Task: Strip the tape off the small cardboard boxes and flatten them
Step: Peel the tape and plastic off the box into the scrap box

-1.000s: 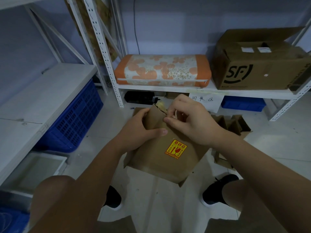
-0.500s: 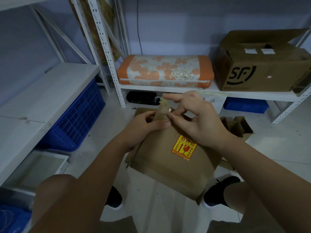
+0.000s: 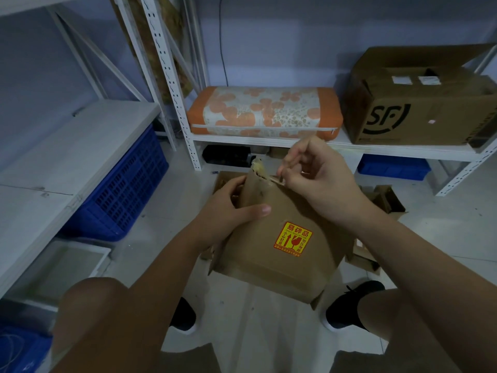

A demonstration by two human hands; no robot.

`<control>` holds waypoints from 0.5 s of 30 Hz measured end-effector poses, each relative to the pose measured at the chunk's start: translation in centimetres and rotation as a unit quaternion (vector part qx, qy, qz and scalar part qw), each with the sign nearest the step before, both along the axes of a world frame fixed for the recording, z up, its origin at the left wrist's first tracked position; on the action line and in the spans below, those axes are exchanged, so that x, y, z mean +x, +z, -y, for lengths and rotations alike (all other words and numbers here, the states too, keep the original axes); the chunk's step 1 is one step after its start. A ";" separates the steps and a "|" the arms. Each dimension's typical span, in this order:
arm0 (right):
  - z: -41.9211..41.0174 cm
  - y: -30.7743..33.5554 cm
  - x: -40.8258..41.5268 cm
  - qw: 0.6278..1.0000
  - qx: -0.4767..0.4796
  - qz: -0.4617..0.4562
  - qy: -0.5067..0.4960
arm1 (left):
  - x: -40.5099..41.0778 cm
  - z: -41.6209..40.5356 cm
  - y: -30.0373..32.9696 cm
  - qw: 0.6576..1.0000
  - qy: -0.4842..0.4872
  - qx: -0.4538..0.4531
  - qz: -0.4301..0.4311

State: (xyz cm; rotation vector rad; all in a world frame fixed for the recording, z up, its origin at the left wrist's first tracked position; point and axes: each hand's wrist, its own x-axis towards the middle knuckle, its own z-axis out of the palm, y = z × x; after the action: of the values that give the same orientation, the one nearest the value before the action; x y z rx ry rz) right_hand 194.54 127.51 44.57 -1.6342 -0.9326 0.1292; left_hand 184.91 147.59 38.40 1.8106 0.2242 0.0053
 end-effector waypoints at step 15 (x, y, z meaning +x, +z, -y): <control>-0.4 -1.0 -1.1 0.962 -0.132 0.230 -0.066 | -0.2 0.9 -0.6 0.996 0.063 0.060 0.021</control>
State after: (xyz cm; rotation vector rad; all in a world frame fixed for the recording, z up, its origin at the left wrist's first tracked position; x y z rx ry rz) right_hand 193.46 127.90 43.60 -2.0176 -1.1875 -0.2388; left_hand 184.75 146.71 37.78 1.9118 0.3133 0.1482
